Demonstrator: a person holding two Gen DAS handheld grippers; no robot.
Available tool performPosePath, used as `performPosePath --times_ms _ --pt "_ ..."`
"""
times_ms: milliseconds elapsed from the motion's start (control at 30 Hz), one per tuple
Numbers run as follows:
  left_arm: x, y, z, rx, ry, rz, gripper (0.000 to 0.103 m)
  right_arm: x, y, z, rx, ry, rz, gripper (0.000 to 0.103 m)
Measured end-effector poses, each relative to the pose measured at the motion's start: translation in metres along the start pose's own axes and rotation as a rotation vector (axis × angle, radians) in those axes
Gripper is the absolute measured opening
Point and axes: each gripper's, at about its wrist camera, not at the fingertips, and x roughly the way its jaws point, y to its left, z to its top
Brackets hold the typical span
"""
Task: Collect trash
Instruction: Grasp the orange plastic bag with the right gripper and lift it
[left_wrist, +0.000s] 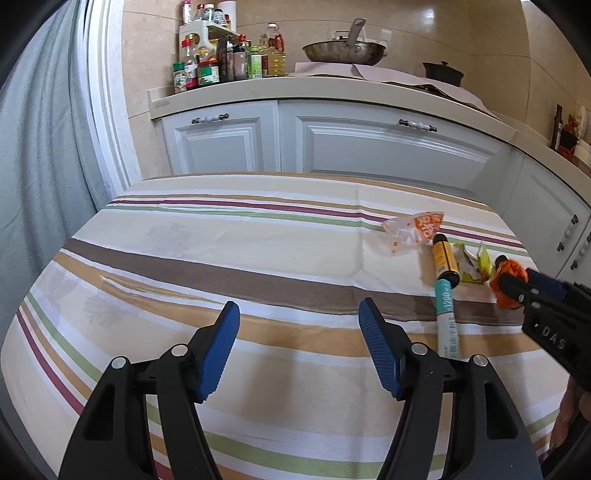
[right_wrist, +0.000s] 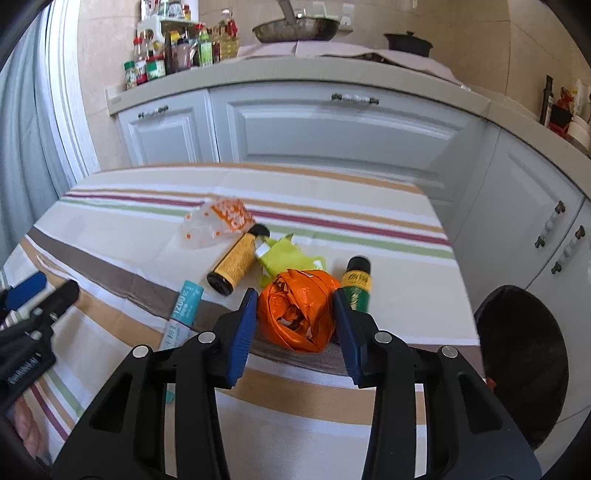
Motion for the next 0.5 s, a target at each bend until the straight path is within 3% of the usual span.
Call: performPosePath --times_ms 500 --pt "0.002 -0.068 -0.005 0.087 0.018 -0.101 0.065 -0.042 -0.064 -0.016 0.071 -0.063 -0.098 0.04"
